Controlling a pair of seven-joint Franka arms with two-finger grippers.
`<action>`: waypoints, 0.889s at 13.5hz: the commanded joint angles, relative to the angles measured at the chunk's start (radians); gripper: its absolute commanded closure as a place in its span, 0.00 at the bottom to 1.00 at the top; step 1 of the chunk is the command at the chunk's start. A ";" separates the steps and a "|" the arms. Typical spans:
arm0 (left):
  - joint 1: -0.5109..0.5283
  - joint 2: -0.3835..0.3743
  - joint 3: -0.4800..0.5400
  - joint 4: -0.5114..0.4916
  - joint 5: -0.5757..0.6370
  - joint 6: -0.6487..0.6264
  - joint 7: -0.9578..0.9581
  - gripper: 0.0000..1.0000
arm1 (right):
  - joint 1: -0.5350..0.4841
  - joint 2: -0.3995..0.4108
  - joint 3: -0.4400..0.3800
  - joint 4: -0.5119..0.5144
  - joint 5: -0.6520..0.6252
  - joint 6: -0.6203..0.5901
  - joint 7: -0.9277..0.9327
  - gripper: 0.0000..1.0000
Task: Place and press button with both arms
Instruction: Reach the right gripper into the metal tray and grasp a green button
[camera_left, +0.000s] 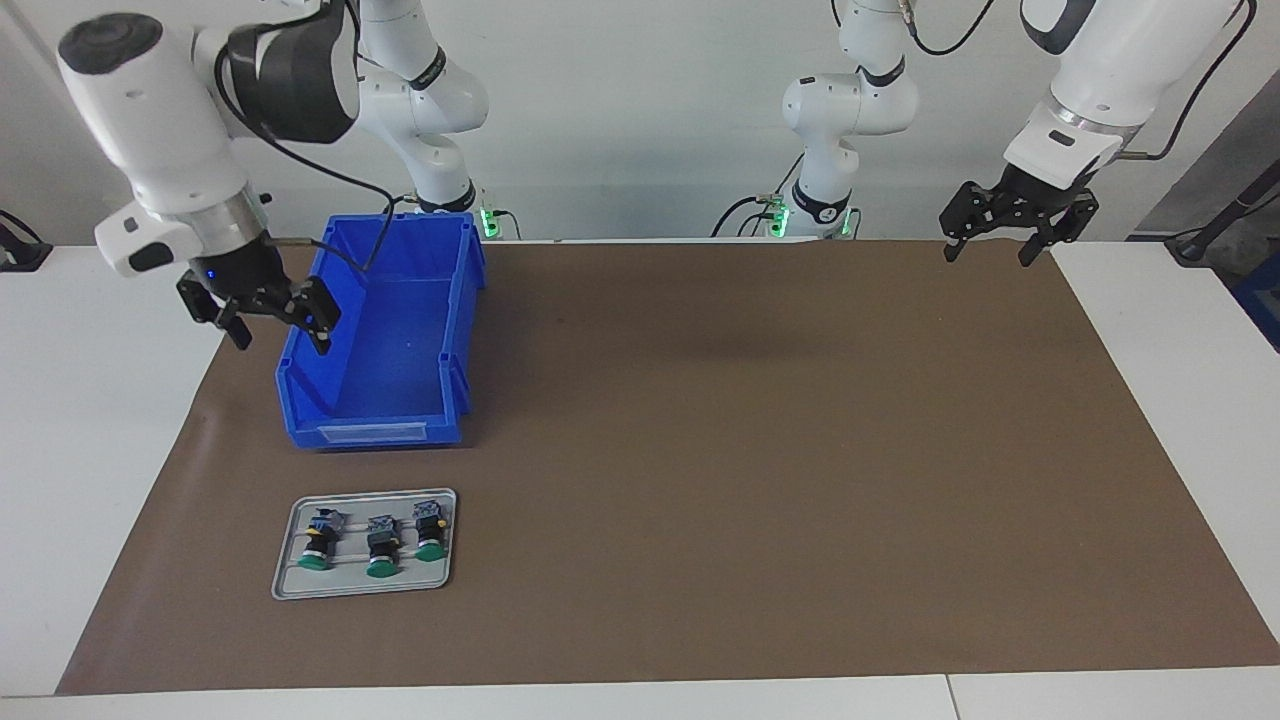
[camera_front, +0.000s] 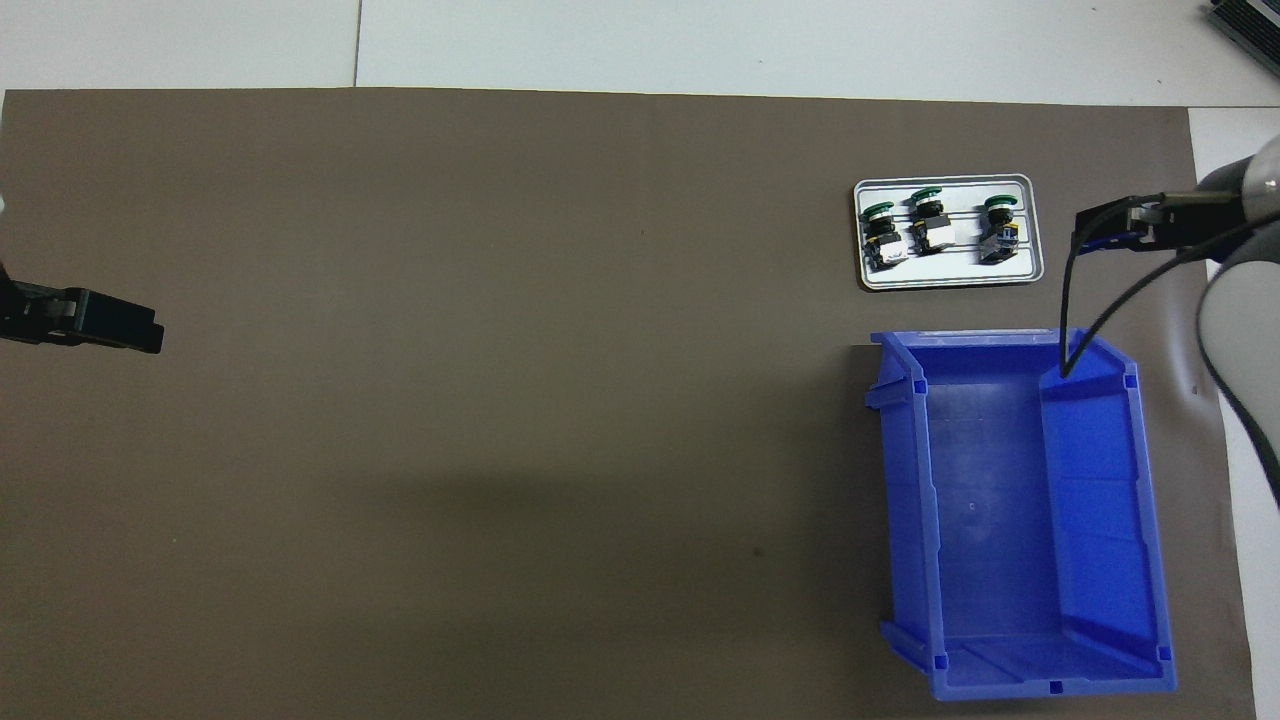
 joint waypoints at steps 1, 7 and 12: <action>0.010 -0.027 -0.006 -0.033 0.016 0.017 0.006 0.00 | -0.010 0.207 0.019 0.125 0.006 0.140 -0.021 0.00; 0.010 -0.027 -0.006 -0.033 0.016 0.017 0.006 0.00 | -0.010 0.407 0.036 0.122 0.009 0.397 -0.021 0.00; 0.010 -0.027 -0.006 -0.033 0.016 0.017 0.006 0.00 | -0.019 0.421 0.045 0.056 0.011 0.463 -0.127 0.01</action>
